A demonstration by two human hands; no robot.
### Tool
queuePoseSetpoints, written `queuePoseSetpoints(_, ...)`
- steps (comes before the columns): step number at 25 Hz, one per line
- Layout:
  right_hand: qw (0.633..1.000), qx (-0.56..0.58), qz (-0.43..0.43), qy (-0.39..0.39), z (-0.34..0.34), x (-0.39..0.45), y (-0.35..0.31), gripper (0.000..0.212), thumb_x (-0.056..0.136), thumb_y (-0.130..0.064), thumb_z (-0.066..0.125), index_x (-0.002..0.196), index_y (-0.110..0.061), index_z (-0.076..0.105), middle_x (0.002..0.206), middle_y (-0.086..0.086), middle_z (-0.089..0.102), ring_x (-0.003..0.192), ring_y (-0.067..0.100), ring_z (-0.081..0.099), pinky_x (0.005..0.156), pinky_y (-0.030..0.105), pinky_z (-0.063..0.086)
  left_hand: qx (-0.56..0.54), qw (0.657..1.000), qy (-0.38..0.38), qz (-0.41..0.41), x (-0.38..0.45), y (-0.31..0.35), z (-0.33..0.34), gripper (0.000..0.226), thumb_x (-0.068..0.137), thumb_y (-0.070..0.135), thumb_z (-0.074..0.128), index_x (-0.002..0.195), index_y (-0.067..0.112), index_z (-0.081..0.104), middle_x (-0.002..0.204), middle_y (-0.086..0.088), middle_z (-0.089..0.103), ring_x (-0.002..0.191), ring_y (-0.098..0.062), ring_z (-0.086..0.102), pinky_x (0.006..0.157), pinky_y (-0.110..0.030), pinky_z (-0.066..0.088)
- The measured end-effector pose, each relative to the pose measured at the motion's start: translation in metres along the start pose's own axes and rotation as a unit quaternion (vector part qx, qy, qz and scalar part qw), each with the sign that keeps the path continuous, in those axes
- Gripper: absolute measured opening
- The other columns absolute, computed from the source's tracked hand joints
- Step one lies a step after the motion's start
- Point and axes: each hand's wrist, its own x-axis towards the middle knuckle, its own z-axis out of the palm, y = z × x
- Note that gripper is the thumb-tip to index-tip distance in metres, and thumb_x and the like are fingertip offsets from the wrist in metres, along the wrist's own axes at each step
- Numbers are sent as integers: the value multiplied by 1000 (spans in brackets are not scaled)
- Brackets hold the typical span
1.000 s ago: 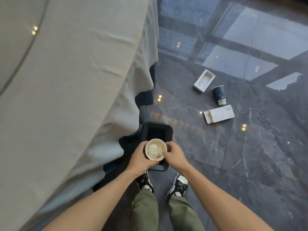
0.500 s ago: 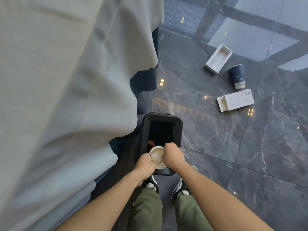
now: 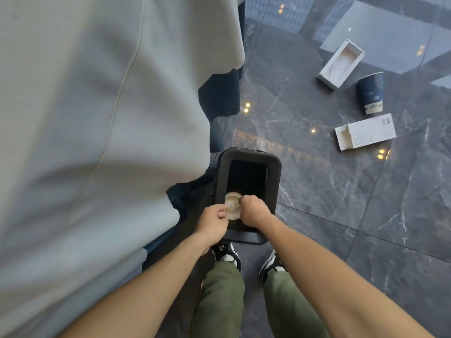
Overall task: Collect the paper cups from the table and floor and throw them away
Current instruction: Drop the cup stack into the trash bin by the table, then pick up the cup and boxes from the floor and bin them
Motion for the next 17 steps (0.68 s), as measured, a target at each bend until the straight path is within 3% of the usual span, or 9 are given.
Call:
queuePoseSetpoints(2, 999, 37, -8, 6, -12, -25, 6, 35, 94, -5, 55, 128, -3, 65, 123, 20, 69, 111, 38, 69, 94, 43, 58, -10, 1000, -9, -15, -16, 4, 0, 53, 97, 8, 59, 148, 19, 56, 139, -4, 66, 122, -21, 64, 96, -33, 56)
queuePoseSetpoints(4, 998, 62, -19, 12, -29, -58, 15, 41, 93, -6, 53, 132, -8, 65, 122, 18, 71, 111, 37, 69, 96, 45, 58, 2, 1000, -15, -20, -37, 14, -4, 57, 97, 14, 63, 152, 19, 50, 146, -7, 61, 126, -26, 63, 102, -46, 57)
queuePoseSetpoints(7, 995, 88, -33, 31, -72, -127, 34, 45, 95, -14, 53, 139, -14, 63, 131, 13, 70, 123, 33, 64, 102, 43, 53, 51, 999, -6, 10, -87, 50, -17, 61, 95, 23, 67, 153, 20, 48, 149, -8, 58, 133, -25, 60, 107, -36, 50)
queuePoseSetpoints(13, 992, 100, -37, 66, -167, -255, 93, 46, 98, -32, 55, 141, -16, 62, 147, 10, 61, 137, 30, 54, 111, 42, 45, 127, 988, 16, 83, -195, 177, -25, 62, 93, 32, 71, 150, 20, 51, 145, -5, 61, 132, -24, 59, 96, -29, 43)
queuePoseSetpoints(17, 993, 38, -40, 100, -235, -308, 150, 57, 96, -42, 54, 150, -24, 51, 155, 6, 51, 142, 33, 44, 114, 49, 40, 176, 973, 56, 136, -251, 272, 1, 71, 95, 35, 70, 157, 15, 42, 155, -6, 52, 142, -26, 50, 112, -36, 41)
